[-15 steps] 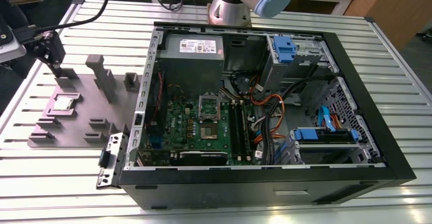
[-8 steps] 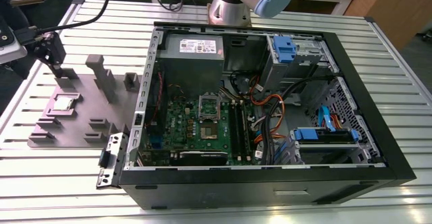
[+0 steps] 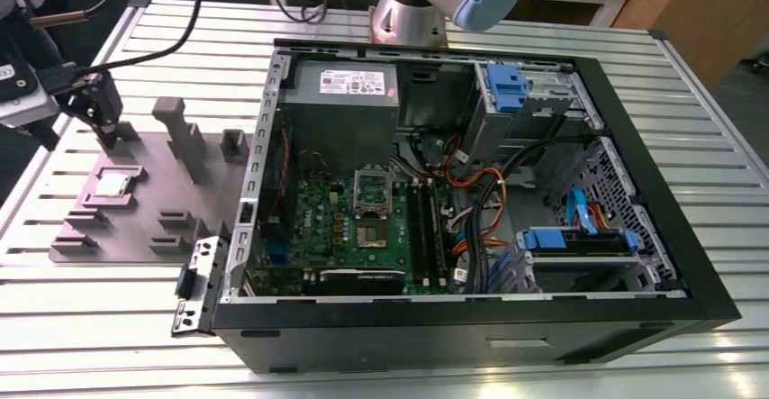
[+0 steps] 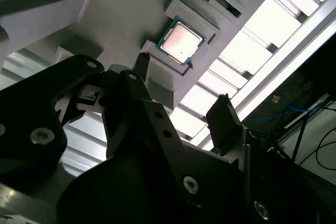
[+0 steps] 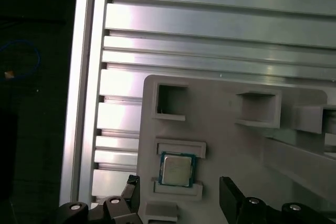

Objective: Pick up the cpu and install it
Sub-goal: 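Pick up the cpu and move it towards the insertion slot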

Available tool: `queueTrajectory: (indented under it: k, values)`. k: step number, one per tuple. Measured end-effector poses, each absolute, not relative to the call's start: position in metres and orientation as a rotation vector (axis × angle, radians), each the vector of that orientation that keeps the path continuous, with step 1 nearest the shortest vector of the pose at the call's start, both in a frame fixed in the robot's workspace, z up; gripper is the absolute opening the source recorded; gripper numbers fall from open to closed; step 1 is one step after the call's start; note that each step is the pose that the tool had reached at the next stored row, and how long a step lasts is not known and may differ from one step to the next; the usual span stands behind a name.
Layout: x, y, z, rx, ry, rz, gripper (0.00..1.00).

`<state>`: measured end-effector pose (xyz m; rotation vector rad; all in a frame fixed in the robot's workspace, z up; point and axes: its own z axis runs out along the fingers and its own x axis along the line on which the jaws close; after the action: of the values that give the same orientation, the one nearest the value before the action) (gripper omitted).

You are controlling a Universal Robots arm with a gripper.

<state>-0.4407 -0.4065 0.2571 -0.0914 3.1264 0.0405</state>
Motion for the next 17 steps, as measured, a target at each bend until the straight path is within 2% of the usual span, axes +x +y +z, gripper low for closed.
queueTrajectory:
  k: [17]
  values:
    - [-0.44,-0.41,0.227,-0.08,3.137,0.042,0.7]
